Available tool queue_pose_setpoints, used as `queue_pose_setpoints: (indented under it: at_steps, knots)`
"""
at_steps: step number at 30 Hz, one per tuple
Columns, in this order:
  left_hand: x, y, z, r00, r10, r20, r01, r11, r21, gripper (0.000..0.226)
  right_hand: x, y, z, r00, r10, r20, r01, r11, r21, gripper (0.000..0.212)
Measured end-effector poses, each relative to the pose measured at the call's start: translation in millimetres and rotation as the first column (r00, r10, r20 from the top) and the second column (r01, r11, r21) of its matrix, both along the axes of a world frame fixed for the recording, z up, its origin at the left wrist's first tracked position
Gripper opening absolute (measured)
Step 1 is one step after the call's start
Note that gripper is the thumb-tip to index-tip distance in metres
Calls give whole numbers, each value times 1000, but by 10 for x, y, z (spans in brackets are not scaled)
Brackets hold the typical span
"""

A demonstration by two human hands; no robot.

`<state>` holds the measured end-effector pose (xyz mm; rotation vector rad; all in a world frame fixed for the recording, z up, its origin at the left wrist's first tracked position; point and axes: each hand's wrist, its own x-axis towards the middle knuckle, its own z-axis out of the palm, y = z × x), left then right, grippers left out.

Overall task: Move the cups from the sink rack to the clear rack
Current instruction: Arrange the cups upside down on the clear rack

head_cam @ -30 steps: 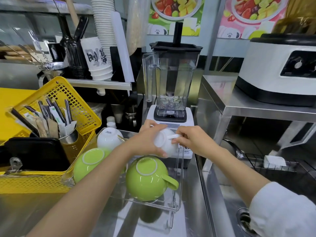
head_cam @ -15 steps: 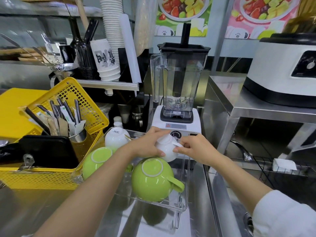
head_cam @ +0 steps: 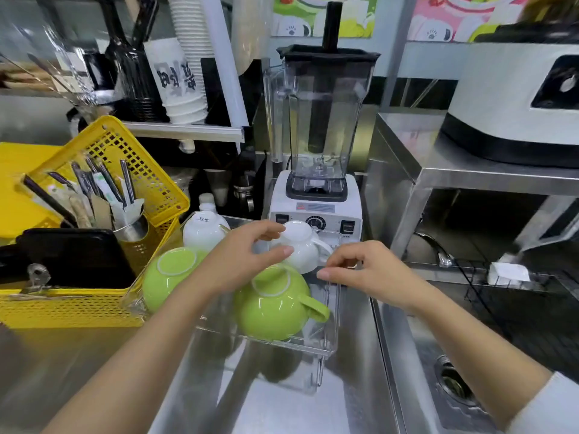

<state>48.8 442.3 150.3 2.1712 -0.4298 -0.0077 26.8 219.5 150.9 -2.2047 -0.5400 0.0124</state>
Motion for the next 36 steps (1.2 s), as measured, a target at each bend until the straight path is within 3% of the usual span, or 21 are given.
queue_pose_setpoints:
  at_steps: [2,5,7,11,15,18,20,22,25,28,36]
  knots:
    - [-97,34,-55,1000,22,16,-23,999,29,57,-110,7,-71,995,95,-9,-95,990,-105,17]
    - [-198,25,-108,999,35,1,-35,997,70,56,-168,40,-187,990,128,52,-107,950,-292,38]
    - [-231,16,-143,1000,29,-2,-29,993,117,61,-177,47,-208,990,125,69,-95,936,-338,29]
    - [-249,-13,-174,998,36,54,-46,978,205,63,-175,54,-209,990,121,76,-87,933,-348,16]
    - [-225,-6,-188,998,37,53,-47,976,212,70,-154,29,-235,992,102,70,-76,950,-301,22]
    - [-166,-21,-148,997,31,74,-42,987,156,76,-77,7,-235,983,-142,117,148,988,-47,25]
    - [-106,-81,-76,996,-11,86,-3,986,169,77,41,-1,-221,921,-362,145,360,932,45,25]
    - [-31,-152,-33,995,-60,77,38,964,262,79,171,-4,-228,887,-437,148,445,895,-21,30]
    - [43,-215,-74,995,-86,58,51,895,442,76,292,19,-244,903,-417,106,428,896,-117,26]
    - [41,-222,-118,995,-56,85,12,893,450,78,324,60,-229,920,-381,91,391,910,-140,17]
    - [1,-238,-89,993,-35,109,-22,876,481,69,365,47,-209,926,-371,65,377,915,-141,17]
